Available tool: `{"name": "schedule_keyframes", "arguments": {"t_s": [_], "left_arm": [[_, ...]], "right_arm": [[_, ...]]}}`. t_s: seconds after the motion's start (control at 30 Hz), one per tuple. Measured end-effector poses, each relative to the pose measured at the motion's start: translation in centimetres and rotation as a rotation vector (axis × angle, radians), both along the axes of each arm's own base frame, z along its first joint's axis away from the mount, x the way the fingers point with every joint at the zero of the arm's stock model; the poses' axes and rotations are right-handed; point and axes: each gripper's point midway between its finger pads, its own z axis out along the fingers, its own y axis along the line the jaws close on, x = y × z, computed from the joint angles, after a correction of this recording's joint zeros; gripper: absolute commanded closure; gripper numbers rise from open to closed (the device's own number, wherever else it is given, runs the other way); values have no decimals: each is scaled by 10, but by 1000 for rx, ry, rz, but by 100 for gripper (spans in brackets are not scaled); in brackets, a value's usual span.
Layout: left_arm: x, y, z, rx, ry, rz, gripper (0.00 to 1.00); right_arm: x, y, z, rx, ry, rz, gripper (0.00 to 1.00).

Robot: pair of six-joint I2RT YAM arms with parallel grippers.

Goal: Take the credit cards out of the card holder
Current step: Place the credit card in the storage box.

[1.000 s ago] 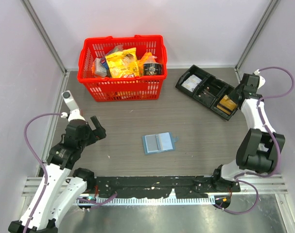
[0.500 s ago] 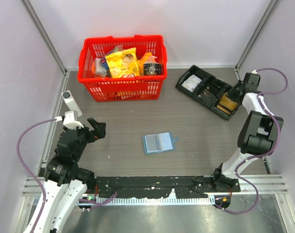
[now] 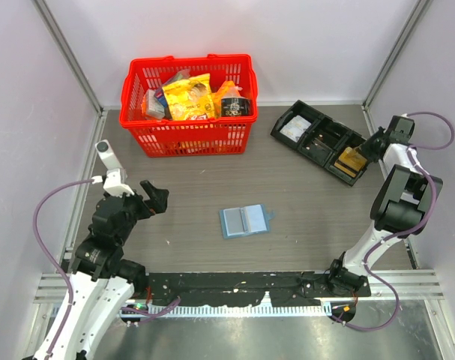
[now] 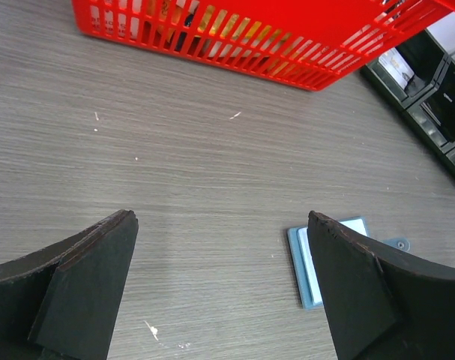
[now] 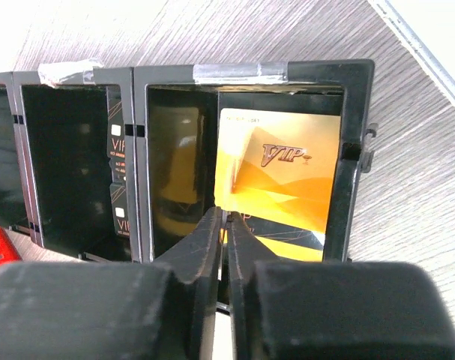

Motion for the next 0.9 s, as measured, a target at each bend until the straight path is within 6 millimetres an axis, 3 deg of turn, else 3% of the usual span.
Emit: {"name": "schedule_keyframes", "arguments": {"t_s": [0.1,0.23,0.43,0.63,0.77,0.83,0.9], "left_arm": [[1,-2,-4,1,16,-8,0],[3,-3,-9,5,38,-5,0],[5,-8,-19,-1,90,-19,0],[1,-25,-28,-34,145,-102,1],[-3,-43,-36,-80,205,-175,0],[-5,-53,-40,-100,236,-210,2],[-7,-62,-42,-118,256,-240,4]], "right_arm": [[1,-4,1,0,4,-8,68],[-1,-12,3,-27,29,-42,59],[-18,-29,-1,-89,111,-133,56],[-40,-39,30,-185,107,-216,54],[-54,-20,68,-236,29,-211,43],[-54,8,86,-254,-24,-155,42],[-54,50,101,-261,-89,-61,42]]}}
